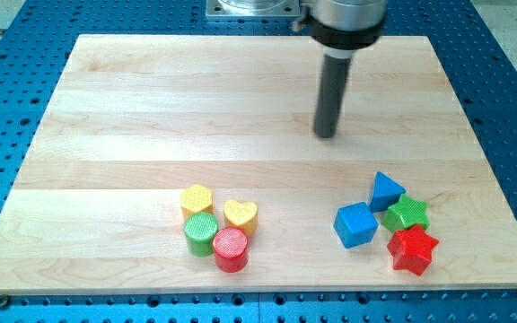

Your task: Place the green star in between the blue blocks

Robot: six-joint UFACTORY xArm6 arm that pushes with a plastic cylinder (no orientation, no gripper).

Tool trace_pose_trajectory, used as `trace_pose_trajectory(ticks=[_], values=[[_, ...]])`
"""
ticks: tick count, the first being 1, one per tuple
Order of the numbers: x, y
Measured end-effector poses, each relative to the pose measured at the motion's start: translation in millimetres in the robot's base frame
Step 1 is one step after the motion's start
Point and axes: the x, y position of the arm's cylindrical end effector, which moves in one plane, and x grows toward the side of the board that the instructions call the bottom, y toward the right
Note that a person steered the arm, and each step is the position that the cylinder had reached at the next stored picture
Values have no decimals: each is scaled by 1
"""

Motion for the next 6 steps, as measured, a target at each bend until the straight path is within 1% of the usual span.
trace_pose_trajectory(ticks=[2,3,4,5,6], values=[[58,82],[94,139],[143,92],[152,67],[118,36]])
